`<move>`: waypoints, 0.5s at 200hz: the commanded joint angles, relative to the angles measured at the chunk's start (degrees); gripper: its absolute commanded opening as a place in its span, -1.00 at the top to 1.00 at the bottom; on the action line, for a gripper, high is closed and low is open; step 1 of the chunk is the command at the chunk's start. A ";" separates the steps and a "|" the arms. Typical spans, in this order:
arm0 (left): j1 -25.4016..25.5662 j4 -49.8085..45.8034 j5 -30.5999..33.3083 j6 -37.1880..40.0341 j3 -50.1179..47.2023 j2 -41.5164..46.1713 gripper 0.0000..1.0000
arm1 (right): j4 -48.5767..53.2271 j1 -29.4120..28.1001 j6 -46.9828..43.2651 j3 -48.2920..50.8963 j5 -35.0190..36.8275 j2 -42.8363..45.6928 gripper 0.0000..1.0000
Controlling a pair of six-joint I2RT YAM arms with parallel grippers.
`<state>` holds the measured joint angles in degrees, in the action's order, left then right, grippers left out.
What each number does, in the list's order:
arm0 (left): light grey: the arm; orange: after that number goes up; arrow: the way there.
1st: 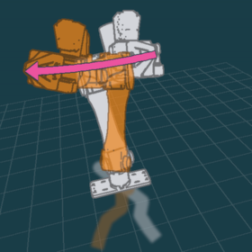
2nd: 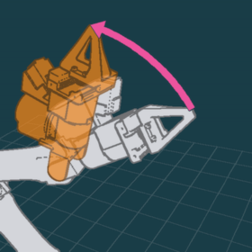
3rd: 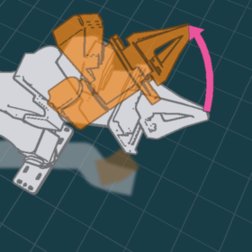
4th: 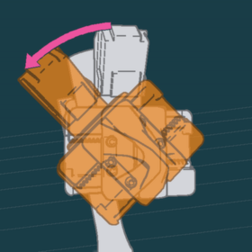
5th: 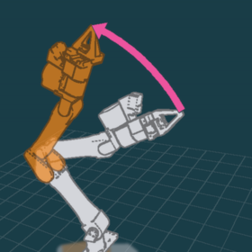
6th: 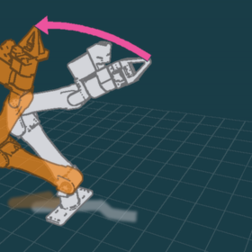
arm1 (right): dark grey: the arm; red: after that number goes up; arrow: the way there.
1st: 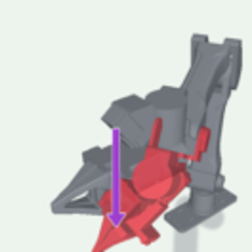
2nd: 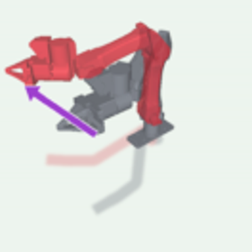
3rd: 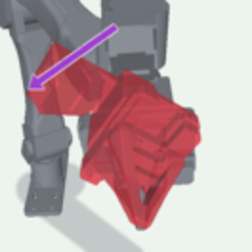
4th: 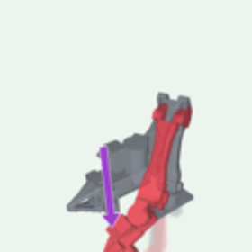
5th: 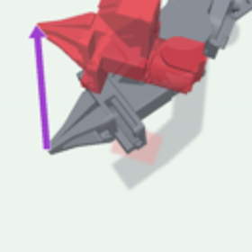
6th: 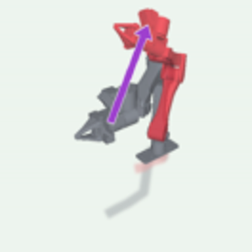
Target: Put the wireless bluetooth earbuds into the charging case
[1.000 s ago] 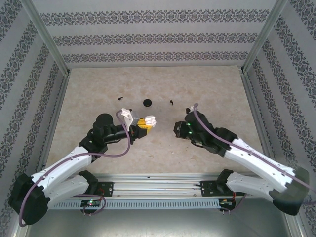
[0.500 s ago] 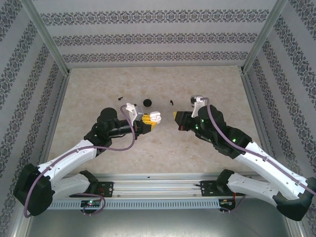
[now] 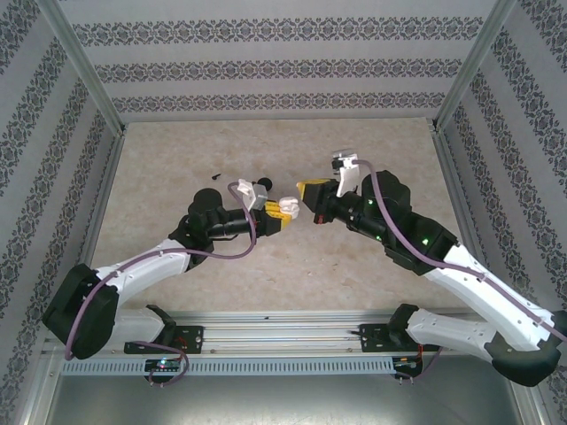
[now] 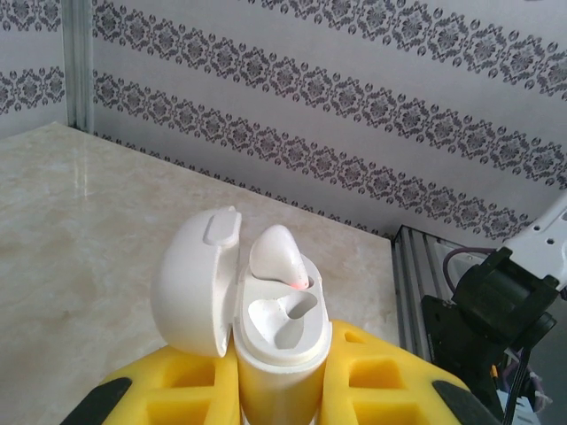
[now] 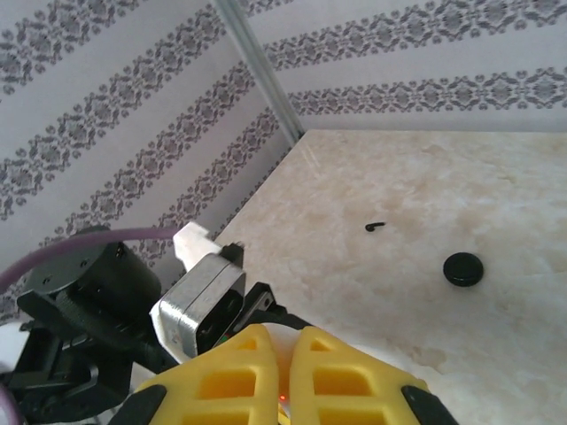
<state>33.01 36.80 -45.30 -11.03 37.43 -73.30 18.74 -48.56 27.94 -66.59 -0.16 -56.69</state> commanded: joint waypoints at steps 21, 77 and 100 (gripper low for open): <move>0.39 5.83 -1.64 -1.76 1.38 1.16 0.76 | -4.63 -1.63 -5.07 0.40 -2.58 -2.24 0.86; 0.41 2.17 -0.71 -0.64 -0.83 5.27 0.77 | -5.78 -2.18 -6.62 3.38 -1.84 -3.55 0.86; 0.38 0.74 -0.75 0.13 -0.74 6.12 0.77 | -5.41 -2.55 -7.18 3.62 -2.02 -4.29 0.85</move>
<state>33.01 38.44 -45.43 -12.03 37.12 -68.75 15.38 -50.22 22.61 -63.68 -1.65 -60.47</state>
